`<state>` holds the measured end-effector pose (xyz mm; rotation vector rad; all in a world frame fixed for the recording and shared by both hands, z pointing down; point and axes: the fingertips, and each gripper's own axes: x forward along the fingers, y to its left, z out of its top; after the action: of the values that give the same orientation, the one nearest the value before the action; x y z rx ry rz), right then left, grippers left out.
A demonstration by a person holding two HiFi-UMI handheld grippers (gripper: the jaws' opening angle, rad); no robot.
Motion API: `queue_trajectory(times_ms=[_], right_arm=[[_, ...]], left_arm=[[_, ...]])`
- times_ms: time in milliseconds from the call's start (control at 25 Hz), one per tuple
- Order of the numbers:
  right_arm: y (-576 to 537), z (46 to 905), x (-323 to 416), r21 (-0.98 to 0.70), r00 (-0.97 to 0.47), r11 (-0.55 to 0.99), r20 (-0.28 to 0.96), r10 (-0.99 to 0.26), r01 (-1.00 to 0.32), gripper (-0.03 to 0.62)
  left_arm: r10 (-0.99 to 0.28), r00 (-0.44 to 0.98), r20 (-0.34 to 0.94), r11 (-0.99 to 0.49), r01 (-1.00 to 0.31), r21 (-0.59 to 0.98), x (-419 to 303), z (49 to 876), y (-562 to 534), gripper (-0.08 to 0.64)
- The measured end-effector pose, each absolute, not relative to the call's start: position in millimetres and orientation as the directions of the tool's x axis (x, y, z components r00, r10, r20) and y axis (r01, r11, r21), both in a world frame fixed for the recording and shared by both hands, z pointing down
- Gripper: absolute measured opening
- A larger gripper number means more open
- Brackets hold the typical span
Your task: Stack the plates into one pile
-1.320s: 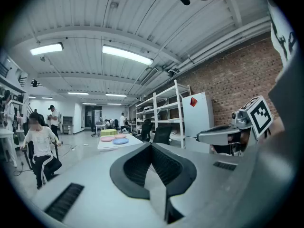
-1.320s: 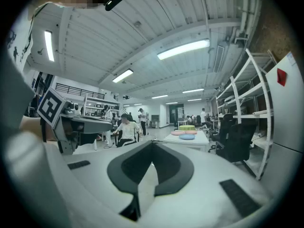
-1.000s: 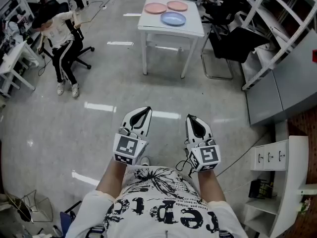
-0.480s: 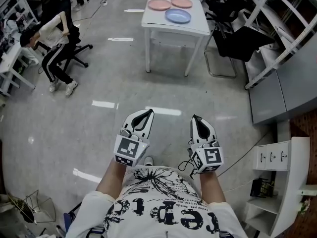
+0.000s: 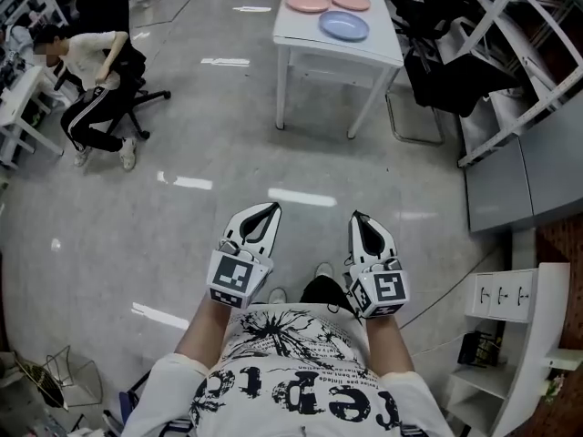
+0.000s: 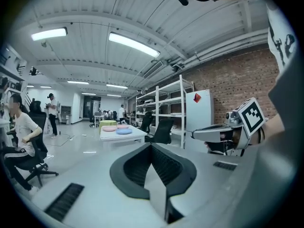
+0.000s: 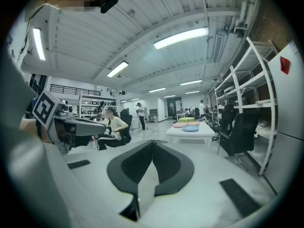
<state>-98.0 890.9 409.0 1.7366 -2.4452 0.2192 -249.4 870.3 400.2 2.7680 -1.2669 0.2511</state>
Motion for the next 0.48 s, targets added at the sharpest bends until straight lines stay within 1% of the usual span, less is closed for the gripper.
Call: queue_trajectory(times_ms=[280, 480], right_arm=[[806.8, 429.9, -74.8, -0.046, -0.374, 0.373, 0.206, -0.904, -0.927, 0.008], [719.9, 418.9, -31.2, -0.048, -0.409, 0.408, 0.185, -0.893, -0.912, 0.008]], left_arm=[[-0.762, 0.614, 0.207, -0.627, -0.779, 0.003, -222.5, 417.4, 797.0, 0.006], [-0.788, 0.582, 0.201, -0.595, -0.804, -0.008, -180.6, 406.9, 717.0, 0.006]])
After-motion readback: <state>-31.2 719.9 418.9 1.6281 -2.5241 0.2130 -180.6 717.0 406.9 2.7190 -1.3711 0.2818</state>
